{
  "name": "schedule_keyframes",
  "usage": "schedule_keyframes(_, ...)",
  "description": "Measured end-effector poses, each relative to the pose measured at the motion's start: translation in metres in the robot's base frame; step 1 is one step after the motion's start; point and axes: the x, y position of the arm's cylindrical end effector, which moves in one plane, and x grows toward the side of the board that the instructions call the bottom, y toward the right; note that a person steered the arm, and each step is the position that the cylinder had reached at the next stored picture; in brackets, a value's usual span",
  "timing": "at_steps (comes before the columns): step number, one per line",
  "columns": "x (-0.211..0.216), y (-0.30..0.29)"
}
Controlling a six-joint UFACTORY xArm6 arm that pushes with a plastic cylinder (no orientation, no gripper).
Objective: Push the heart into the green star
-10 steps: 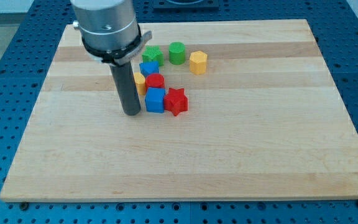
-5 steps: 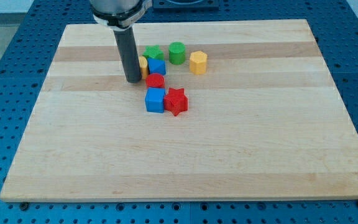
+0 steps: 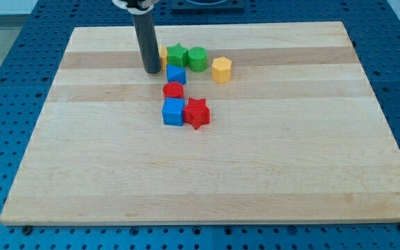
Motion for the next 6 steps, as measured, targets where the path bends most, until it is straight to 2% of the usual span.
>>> schedule_keyframes(6,-0.002,0.031)
